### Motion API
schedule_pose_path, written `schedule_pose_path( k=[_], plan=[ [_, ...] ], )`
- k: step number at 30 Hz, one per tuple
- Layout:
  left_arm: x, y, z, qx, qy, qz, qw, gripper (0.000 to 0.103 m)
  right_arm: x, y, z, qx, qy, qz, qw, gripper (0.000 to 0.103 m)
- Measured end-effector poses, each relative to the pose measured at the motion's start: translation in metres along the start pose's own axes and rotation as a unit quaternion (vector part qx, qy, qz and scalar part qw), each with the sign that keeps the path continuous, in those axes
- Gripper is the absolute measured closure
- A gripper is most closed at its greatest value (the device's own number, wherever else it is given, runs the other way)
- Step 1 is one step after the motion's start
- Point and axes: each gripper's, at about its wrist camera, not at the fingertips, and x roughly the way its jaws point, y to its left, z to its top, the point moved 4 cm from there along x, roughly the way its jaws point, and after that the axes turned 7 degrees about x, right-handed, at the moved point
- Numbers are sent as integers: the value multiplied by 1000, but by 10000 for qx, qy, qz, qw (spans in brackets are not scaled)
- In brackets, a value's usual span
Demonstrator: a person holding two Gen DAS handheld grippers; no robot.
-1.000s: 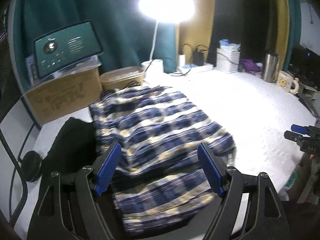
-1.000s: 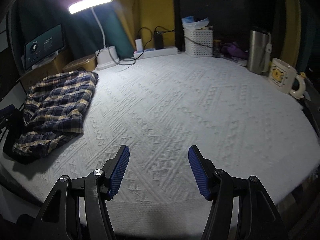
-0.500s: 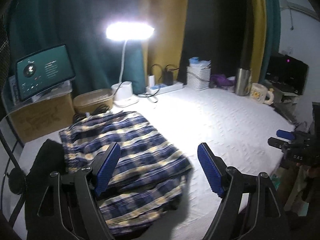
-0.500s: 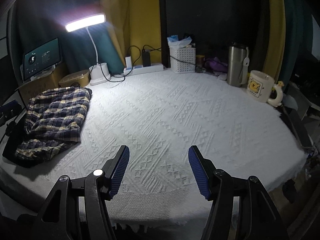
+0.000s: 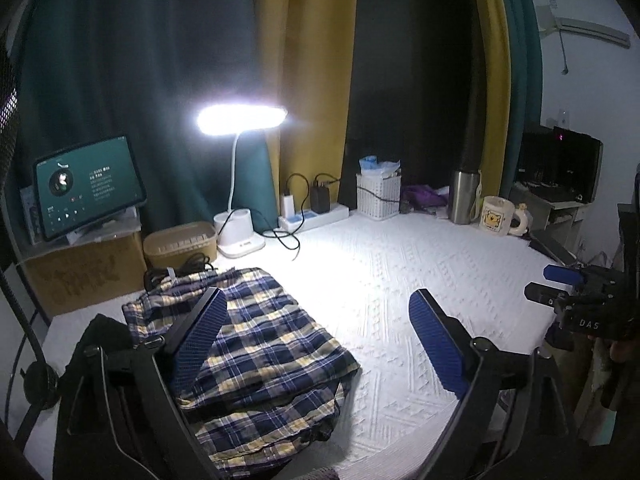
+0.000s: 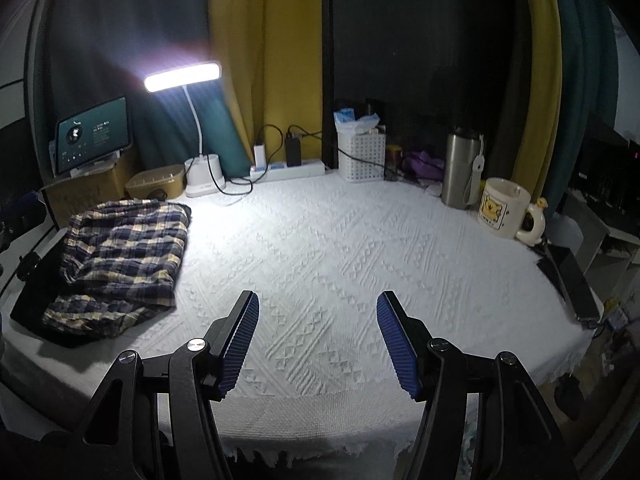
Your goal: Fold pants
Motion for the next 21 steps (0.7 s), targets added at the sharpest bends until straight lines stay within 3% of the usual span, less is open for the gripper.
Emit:
schedule_pose_path(
  k=[15,21],
  plan=[
    [-35,-21,37,177,-570,-53,9982,11,-60,7,32,-171,-685,-14,9975,39],
    [-48,-28,54,281,-877,-10,9957,11,-84,10,43,-250,-988,3,9948,29]
  ],
)
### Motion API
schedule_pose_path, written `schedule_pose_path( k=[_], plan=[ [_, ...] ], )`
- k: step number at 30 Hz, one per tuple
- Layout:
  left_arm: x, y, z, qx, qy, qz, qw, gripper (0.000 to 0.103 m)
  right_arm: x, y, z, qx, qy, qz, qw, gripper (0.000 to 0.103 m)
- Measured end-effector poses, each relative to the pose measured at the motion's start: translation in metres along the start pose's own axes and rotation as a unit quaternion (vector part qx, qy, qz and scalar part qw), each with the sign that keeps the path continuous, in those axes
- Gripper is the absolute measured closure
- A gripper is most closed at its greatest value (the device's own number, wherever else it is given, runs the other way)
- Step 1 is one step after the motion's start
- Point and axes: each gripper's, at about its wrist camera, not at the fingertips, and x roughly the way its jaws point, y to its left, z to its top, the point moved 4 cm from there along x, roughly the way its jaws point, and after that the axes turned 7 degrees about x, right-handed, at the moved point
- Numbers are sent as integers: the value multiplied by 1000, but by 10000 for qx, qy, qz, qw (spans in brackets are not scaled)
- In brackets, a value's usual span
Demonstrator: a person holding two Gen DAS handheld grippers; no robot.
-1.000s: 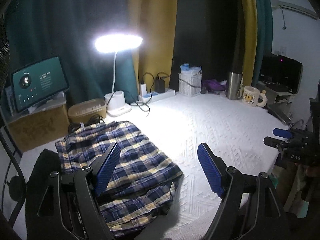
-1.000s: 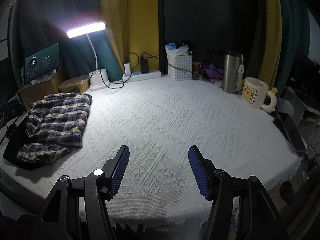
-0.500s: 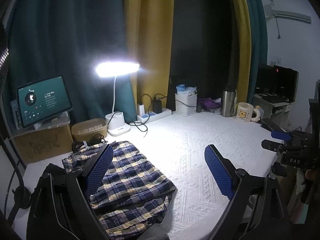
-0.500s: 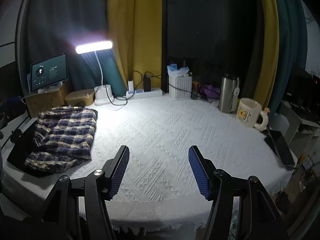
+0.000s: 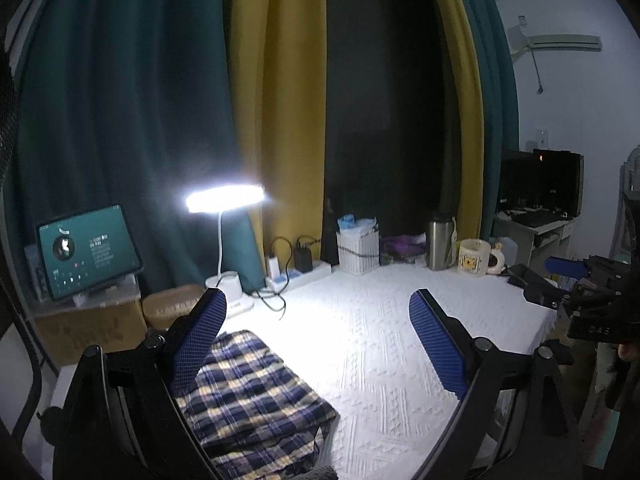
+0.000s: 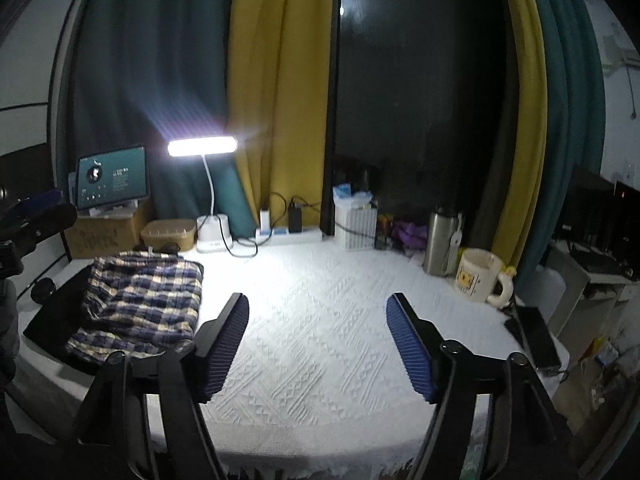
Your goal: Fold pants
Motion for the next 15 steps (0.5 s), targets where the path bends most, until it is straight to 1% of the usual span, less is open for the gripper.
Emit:
schedule_pose_path(
  k=[1,2,4,8,9,11,13,15],
  plan=[
    [-1,-1,2,4,-26,-7,10000,10,-3,0,2,-18,-40,-8,10000,29],
    [-1,-2,4,9,-47,-15,10000,6,-6,1,4,-28,-69,-14,10000,29],
    [-3,-3,8,22,-116,-15,9999,1,-10,0,7,-34,-114,-4,9999,29],
    [-9,-6,14,50,-244,3,9997,1,-18,-1,13,81,-226,47,9997,28],
    [-10,-5,17,41,-261,21,9996,1,-20,0,15,95,-249,45,9996,27],
    [-12,-4,20,10,-290,47,9996,1,-26,-1,19,136,-324,3,9994,16],
    [-15,-4,23,5,-319,56,9995,1,-33,0,24,161,-437,-52,9989,14],
    [-18,-5,26,10,-312,78,9995,1,-39,1,29,148,-513,-60,9986,14]
  ],
)
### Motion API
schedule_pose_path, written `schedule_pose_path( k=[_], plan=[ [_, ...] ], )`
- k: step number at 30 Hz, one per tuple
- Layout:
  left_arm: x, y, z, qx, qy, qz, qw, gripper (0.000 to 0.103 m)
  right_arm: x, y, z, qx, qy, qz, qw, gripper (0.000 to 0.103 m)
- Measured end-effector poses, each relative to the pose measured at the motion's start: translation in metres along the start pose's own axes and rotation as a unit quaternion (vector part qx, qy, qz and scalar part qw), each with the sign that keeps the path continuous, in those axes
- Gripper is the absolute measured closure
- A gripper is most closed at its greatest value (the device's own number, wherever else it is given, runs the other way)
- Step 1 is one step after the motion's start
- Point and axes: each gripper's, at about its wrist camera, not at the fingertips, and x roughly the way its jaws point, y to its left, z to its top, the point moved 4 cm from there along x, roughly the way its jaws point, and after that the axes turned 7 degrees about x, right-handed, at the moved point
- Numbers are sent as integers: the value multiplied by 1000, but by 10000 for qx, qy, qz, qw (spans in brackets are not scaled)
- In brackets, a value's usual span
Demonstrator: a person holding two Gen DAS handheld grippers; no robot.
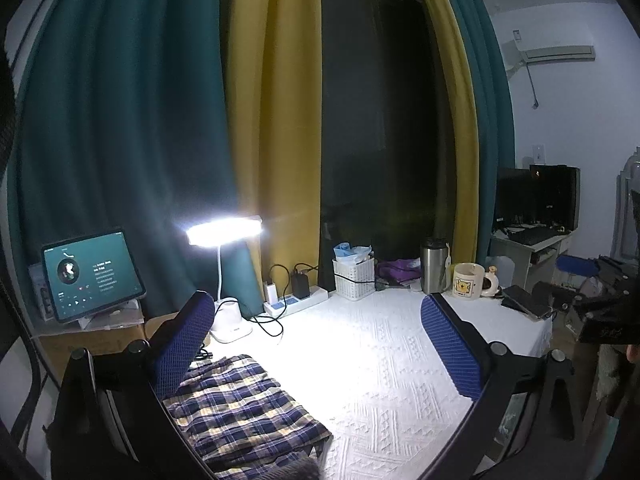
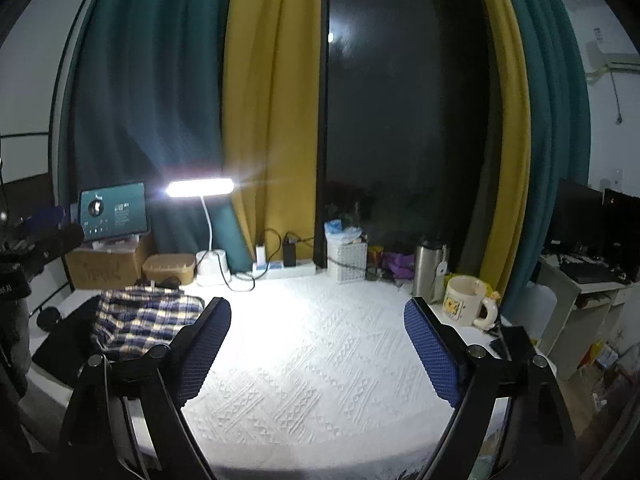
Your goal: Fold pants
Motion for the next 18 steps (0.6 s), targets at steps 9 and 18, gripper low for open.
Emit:
schedule_pose_path(
  k=[9,18],
  plan=[
    [-13,8,16,-47,97,456,9989,1,-15,3,14,111,-143,-179,9997,8],
    [-23,18,29,-179,140,702,9973,1,-24,0,33,403,-101,-290,9987,2]
  ],
)
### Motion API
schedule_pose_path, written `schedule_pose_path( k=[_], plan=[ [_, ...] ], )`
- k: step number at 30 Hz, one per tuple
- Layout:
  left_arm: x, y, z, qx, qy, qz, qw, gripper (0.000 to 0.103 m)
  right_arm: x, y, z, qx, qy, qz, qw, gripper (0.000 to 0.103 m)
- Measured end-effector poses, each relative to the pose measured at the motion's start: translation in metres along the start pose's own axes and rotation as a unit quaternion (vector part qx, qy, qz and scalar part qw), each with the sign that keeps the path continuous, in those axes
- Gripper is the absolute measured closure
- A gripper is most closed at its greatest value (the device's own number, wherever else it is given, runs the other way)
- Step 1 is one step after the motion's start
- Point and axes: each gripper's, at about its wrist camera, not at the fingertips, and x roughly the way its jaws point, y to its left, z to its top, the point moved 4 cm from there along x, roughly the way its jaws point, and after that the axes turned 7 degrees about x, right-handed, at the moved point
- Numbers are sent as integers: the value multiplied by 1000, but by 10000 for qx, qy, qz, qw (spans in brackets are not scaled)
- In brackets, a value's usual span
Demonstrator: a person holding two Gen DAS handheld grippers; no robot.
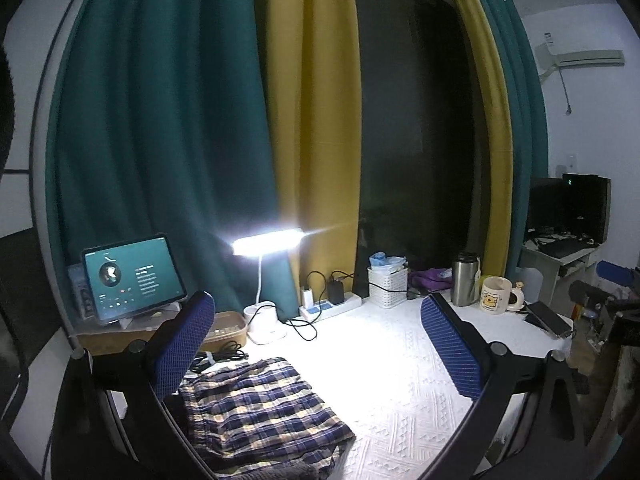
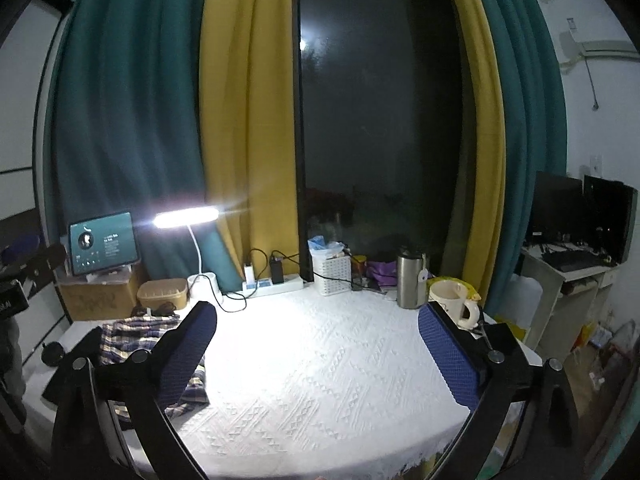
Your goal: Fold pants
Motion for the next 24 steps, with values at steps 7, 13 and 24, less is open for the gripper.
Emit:
schedule_pose_path(
  k=[7,13,24],
  plan=[
    [-10,7,10,-20,-47,111,9999,1,-8,4,16,-69,-126,52,9999,1],
    [-19,12,18,23,-124,311,9994,1,-10,8,28,-110,-134,33,9998,1],
    [-34,15,28,38,-379,371,9986,1,-28,15,44,-151,-368,85,9992,1]
  ],
)
